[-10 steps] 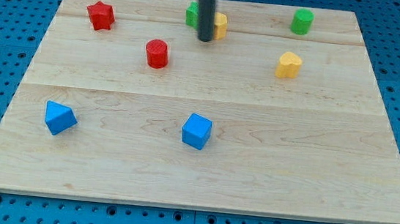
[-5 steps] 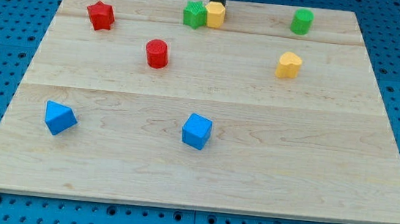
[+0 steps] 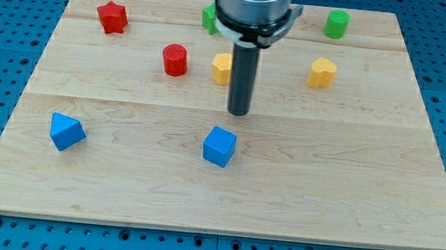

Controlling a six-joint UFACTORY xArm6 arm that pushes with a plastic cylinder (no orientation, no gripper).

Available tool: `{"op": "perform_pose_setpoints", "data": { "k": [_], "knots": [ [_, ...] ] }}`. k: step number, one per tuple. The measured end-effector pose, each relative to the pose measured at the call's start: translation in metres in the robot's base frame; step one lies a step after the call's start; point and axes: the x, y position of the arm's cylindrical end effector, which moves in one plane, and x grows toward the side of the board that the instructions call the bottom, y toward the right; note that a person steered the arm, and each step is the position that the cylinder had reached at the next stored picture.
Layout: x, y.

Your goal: Move the blue cube to the right of the green star

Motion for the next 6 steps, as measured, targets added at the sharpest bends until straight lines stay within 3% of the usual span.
{"op": "perform_pose_setpoints", "data": {
  "k": [1, 2, 3, 4, 5, 6],
  "knots": [
    [0.040, -0.057],
    [0.095, -0.041],
    [0.069, 0.034],
    [-0.008, 0.035],
    [-0.053, 0.030],
    [-0.063, 0.020]
  ]
}}
